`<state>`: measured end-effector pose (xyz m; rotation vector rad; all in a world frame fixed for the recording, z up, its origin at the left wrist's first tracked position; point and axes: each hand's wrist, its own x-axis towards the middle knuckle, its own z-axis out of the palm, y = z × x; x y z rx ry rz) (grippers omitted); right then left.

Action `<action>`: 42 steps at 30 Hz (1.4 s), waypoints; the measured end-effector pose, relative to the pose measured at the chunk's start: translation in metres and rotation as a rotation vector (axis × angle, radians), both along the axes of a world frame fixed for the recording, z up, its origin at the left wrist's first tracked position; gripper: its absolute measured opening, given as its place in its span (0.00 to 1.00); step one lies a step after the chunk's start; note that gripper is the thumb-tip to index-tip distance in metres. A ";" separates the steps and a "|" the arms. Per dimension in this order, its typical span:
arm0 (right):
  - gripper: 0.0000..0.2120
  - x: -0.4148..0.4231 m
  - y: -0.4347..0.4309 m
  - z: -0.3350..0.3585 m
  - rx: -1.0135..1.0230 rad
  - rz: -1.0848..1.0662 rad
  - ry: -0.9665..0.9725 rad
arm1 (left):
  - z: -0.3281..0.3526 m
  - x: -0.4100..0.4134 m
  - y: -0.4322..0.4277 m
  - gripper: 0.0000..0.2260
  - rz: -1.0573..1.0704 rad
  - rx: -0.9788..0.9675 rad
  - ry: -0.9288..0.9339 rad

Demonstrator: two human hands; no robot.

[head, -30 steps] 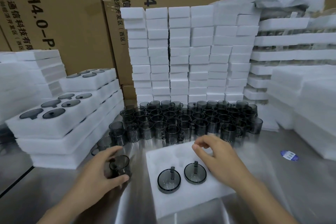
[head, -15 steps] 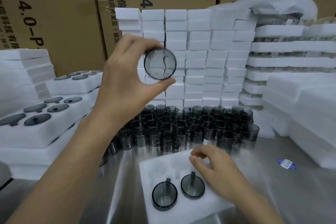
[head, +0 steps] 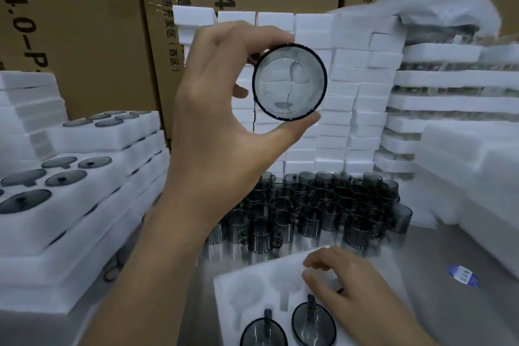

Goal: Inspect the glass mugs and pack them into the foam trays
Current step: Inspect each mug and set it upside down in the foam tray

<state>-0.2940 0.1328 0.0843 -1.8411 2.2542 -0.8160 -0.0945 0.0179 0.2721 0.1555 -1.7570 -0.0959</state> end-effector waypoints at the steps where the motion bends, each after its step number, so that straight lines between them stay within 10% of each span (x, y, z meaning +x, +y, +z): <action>1: 0.16 0.001 0.000 0.001 0.002 0.003 -0.003 | 0.002 0.001 -0.002 0.28 0.018 0.016 -0.021; 6: 0.15 0.002 0.001 0.003 0.014 0.002 0.017 | -0.006 0.003 0.008 0.30 -0.271 0.184 0.050; 14: 0.14 0.001 0.002 0.002 0.017 0.002 0.034 | 0.000 0.002 0.030 0.34 -1.413 1.080 0.026; 18: 0.14 0.000 0.001 0.000 0.006 0.003 0.034 | -0.006 -0.007 0.028 0.35 -1.651 1.390 0.066; 30: 0.15 0.000 0.002 -0.002 -0.016 0.013 0.039 | -0.019 -0.024 0.022 0.38 -1.553 1.556 0.176; 37: 0.18 0.004 0.005 -0.001 -0.105 0.018 0.043 | -0.018 -0.025 0.018 0.22 -0.723 0.969 0.015; 42: 0.23 0.015 0.003 0.034 -0.662 0.019 -0.122 | -0.017 -0.015 0.010 0.22 -0.425 0.714 0.020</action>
